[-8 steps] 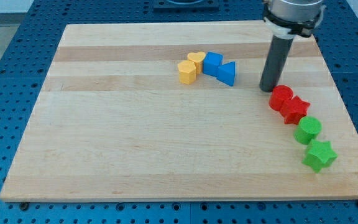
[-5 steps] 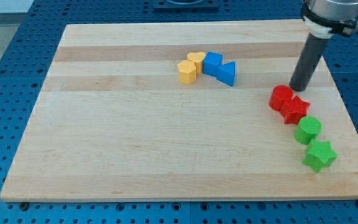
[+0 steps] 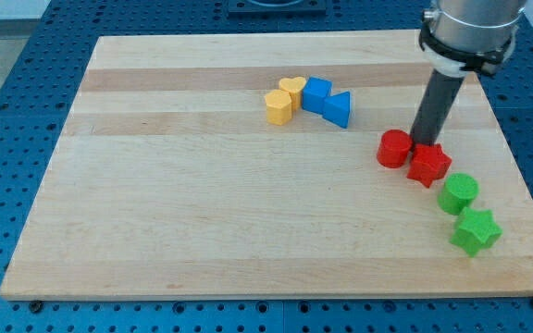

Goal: Push the red circle to the center of the board

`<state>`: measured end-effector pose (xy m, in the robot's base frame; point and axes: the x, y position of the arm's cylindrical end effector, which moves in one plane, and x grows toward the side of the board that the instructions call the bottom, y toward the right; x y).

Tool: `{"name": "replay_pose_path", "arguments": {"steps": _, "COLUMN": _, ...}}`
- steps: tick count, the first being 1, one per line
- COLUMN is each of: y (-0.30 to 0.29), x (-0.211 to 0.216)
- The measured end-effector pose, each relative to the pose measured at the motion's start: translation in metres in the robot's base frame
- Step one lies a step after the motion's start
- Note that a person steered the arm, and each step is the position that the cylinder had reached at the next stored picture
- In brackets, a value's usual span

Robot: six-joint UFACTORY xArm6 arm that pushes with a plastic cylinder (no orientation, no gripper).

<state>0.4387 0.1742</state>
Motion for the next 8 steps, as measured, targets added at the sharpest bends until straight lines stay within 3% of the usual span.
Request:
{"name": "replay_pose_path", "arguments": {"steps": 3, "y": -0.053, "x": 0.028}}
{"name": "replay_pose_path", "arguments": {"steps": 8, "y": -0.129, "x": 0.025}}
